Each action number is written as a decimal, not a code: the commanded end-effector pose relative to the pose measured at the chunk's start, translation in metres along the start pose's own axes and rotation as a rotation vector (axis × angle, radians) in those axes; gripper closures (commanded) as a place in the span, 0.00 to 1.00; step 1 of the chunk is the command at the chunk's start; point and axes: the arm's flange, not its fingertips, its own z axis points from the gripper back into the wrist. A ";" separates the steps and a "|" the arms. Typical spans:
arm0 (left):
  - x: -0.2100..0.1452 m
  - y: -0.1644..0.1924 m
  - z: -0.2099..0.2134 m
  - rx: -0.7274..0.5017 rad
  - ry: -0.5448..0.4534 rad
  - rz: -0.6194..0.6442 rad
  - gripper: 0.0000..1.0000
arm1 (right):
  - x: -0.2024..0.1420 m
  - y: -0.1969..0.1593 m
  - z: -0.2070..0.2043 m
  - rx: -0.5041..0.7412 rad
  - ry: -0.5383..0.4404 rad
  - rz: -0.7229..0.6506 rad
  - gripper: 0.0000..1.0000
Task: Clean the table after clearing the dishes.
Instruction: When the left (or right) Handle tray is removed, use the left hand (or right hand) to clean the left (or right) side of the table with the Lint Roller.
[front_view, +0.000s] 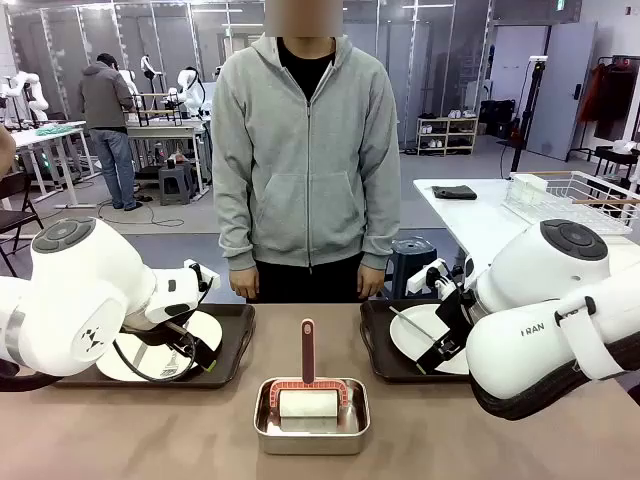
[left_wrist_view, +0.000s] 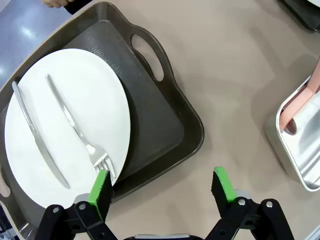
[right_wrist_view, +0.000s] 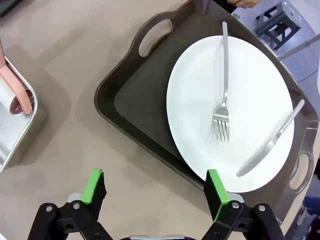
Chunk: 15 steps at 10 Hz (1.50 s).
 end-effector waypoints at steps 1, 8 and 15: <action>0.000 0.000 0.000 0.000 0.000 0.000 0.00 | 0.000 0.000 0.000 0.000 0.000 0.000 0.00; 0.000 0.000 0.000 0.000 0.000 0.000 0.00 | 0.000 0.000 0.000 0.000 0.000 0.000 0.00; 0.040 0.050 0.030 -0.348 0.086 0.070 0.00 | 0.043 -0.051 0.028 0.261 0.002 -0.128 0.00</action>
